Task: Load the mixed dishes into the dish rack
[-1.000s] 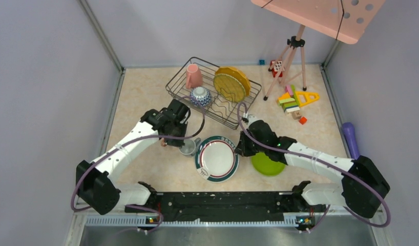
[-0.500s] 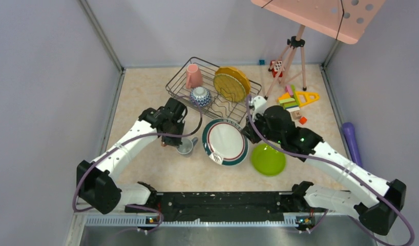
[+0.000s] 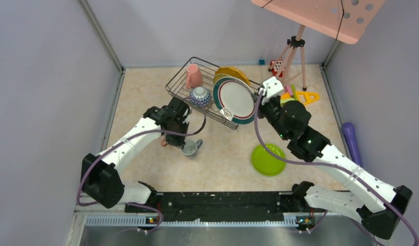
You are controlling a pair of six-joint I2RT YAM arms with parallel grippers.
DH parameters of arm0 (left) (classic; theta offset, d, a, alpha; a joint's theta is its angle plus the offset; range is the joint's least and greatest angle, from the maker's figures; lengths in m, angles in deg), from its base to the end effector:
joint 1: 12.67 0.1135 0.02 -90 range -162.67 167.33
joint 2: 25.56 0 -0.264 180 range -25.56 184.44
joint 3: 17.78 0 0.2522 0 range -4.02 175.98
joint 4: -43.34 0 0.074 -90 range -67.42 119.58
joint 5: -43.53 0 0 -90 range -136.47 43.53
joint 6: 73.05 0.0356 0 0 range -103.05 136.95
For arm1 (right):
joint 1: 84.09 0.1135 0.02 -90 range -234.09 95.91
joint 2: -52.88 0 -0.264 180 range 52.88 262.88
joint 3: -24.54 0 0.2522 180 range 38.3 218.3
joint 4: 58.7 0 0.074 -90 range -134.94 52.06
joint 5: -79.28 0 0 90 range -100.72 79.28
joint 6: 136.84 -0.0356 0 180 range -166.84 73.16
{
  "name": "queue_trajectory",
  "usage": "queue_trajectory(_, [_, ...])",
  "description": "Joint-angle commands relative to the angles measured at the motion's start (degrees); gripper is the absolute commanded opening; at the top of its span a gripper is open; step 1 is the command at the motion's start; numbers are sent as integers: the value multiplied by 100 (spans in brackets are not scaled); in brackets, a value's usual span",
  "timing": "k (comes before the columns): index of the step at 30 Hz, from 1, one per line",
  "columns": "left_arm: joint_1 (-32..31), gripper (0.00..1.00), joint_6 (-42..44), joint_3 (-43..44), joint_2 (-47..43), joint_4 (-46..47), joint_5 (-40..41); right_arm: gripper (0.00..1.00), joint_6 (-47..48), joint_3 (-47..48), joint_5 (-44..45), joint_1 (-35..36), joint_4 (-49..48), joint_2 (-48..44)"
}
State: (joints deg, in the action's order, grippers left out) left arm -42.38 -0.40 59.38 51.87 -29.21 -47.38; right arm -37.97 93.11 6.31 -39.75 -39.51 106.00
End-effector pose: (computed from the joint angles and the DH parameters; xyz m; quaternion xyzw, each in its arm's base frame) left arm 0.2143 -0.1230 0.2653 0.1076 0.9829 -0.0668 0.1338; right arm 0.1592 0.1410 0.3848 -0.2327 0.6907 0.1030 0.6769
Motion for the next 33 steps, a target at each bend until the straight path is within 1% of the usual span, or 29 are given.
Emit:
queue_trajectory(1, [-7, 0, 81, -46, -60, 557, -543, 0, 1066, 269, 441, -30, -2111, 344])
queue_trajectory(3, [-8, 0, 59, -77, 4, 647, -654, 0, 1517, 458, 488, -33, -2319, 675])
queue_trajectory(7, [-8, 0, 15, -165, 155, 755, -753, 0, 3015, 244, -284, -30, -3218, 1112])
queue_trajectory(9, [-8, 0, -12, -235, 219, 815, -841, 0, 3361, 182, -237, -93, -3714, 1341])
queue_trajectory(12, [-6, 0, -42, -242, 279, 832, -912, 0, 3813, 452, -260, -219, -3808, 1745])
queue_trajectory(14, [-8, 0, -48, -237, 273, 825, -924, 0, 4095, 434, -254, -263, -4288, 1996])
queue_trajectory(16, [-8, 0, -50, -247, 237, 830, -927, 0, 4336, 387, -469, -324, -4636, 2183])
queue_trajectory(19, [-15, 0, -32, -289, 205, 804, -976, 0, 4617, 422, -608, -338, -4841, 2461])
queue_trajectory(24, [-16, 0, -90, -416, 122, 794, -956, 0, 4667, 410, -911, -391, -5045, 2757])
queue_trajectory(27, [-17, 0, -130, -442, 110, 770, -931, 0, 4891, 410, -943, -399, -5166, 2987])
queue_trajectory(33, [-15, 0, -173, -477, 97, 780, -964, 0, 5022, 320, -892, -397, -5509, 3379])
